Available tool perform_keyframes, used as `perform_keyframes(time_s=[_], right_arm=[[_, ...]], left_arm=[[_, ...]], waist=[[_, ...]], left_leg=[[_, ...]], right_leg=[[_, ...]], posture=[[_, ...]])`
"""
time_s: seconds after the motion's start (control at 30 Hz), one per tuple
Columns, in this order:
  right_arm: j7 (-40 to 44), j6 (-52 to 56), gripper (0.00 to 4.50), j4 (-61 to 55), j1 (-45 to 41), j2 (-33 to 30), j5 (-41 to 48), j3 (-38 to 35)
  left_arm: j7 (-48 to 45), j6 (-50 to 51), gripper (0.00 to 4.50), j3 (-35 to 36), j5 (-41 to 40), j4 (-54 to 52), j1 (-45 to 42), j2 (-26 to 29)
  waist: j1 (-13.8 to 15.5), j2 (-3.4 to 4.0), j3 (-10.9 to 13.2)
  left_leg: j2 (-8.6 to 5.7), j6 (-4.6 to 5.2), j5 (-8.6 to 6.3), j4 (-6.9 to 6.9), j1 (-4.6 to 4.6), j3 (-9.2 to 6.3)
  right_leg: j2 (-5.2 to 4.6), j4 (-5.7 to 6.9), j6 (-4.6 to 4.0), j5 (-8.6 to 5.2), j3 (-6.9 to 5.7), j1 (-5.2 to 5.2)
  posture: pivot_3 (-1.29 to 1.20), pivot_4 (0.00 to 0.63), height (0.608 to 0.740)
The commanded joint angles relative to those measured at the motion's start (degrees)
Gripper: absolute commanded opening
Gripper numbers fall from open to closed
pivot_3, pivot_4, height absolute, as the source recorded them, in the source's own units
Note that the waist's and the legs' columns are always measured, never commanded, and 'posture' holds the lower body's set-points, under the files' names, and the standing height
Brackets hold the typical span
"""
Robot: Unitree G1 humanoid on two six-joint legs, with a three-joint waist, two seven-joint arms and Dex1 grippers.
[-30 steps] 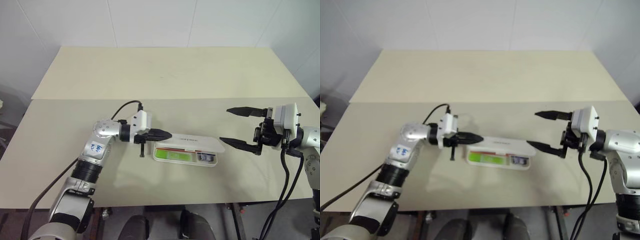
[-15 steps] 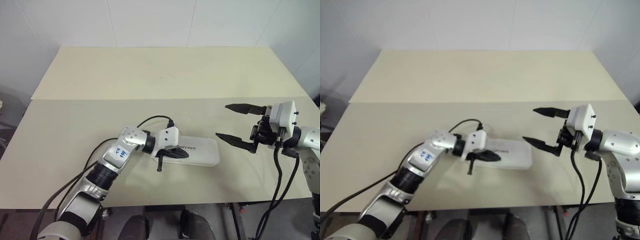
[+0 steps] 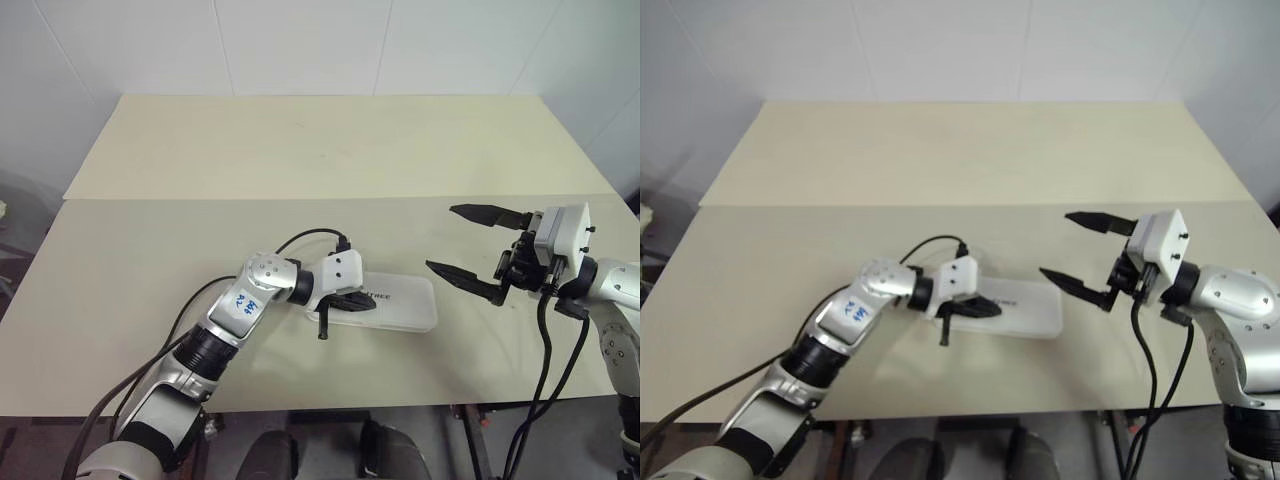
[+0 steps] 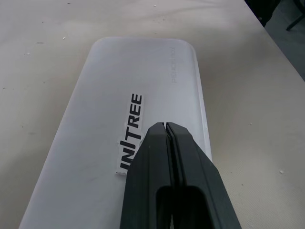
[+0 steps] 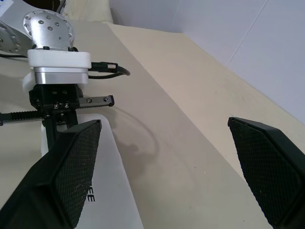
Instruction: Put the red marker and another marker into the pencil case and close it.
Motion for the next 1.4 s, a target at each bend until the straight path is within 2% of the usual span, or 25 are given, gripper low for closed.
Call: perform_keyframes(time_s=[0.03,0.2,0.33,0.37,0.43,0.6,0.77,0.8,1.2,1.4], right_arm=[[0.1,-2.2,4.5,0.5,-1.7,0.5,-1.0,0.1],[3.0,-3.1,4.5,3.2,-2.1,0.6,-0.9,1.4],[6.7,-4.8,4.5,7.6,-2.2,0.4,-1.0,2.2],[7.3,-5.3,4.5,8.6,-2.3,0.5,-1.3,2.3],[8.2,-6.4,4.5,10.6,-2.7,0.7,-1.7,2.4],[10.2,-9.0,4.5,14.6,-3.2,1.0,-2.8,2.7],[12.0,-13.1,4.5,19.7,-4.2,1.2,-2.9,1.4],[12.5,-13.9,4.5,20.8,-4.4,1.0,-2.8,1.2],[20.6,-16.6,4.5,31.1,-6.5,-3.6,-2.1,-1.0],[21.4,-15.1,4.5,27.6,-4.0,-3.3,-1.4,-0.9]], left_arm=[[2.6,0.2,0.05,4.4,-2.4,-2.5,1.9,0.1],[2.4,-0.7,0.05,9.5,-5.3,-6.3,3.4,3.1],[1.0,-0.2,0.05,18.8,-11.5,-10.1,7.7,8.1],[1.0,-0.3,0.22,20.4,-12.3,-10.5,9.0,9.3],[0.3,-1.9,0.66,22.2,-13.4,-10.9,11.0,11.0],[-0.4,-8.3,2.42,27.4,-15.5,-10.7,16.8,13.4],[-2.2,-17.2,4.24,32.9,-19.7,-12.4,22.7,12.6],[-2.2,-18.2,4.47,33.4,-20.3,-12.7,23.5,12.7],[1.5,-18.8,4.47,33.1,-21.0,-13.7,23.5,13.3],[3.2,-18.6,4.47,32.7,-19.6,-12.5,23.1,14.7]], waist=[[-0.1,0.0,0.0],[-0.3,0.0,0.0],[-0.7,0.01,0.0],[-0.9,0.01,0.0],[-1.1,0.01,0.0],[-1.3,0.01,0.0],[-1.5,0.01,0.0],[-1.5,0.01,0.0],[-1.5,0.02,0.0],[-1.4,0.03,0.0]], left_leg=[[0.0,0.0,0.0,0.0,0.0,0.0],[0.02,0.0,0.0,-0.01,-0.05,0.0],[0.02,0.0,0.0,-0.04,-0.07,0.0],[0.03,0.0,0.0,-0.06,-0.06,0.0],[0.02,0.0,0.0,-0.1,-0.05,-0.01],[0.01,-0.01,0.0,-0.09,-0.06,-0.01],[0.06,-0.02,-0.01,-0.09,-0.03,0.02],[0.06,-0.03,-0.01,-0.09,-0.03,0.02],[0.02,-0.03,-0.01,-0.08,-0.01,0.04],[0.07,-0.03,-0.01,-0.08,-0.01,0.03]], right_leg=[[0.0,0.0,0.0,0.0,0.0,-0.01],[0.01,0.01,0.0,0.0,-0.01,-0.08],[0.0,0.0,0.0,0.0,0.01,-0.13],[0.0,0.01,0.0,0.0,0.01,-0.13],[-0.01,0.0,0.0,0.0,0.0,-0.13],[-0.03,0.0,0.0,0.0,0.0,-0.12],[-0.02,0.0,-0.01,0.0,0.01,-0.12],[-0.02,0.0,-0.01,0.0,0.01,-0.13],[-0.05,0.0,-0.01,0.0,0.01,-0.09],[-0.02,0.0,-0.01,0.0,0.0,-0.1]], posture=[[0.0,0.15,0.74],[0.0,0.15,0.74],[0.0,0.15,0.74],[0.0,0.15,0.74],[0.0,0.15,0.74],[0.0,0.15,0.74],[0.0,0.15,0.74],[0.0,0.15,0.74],[0.0,0.15,0.74],[0.0,0.15,0.74]])
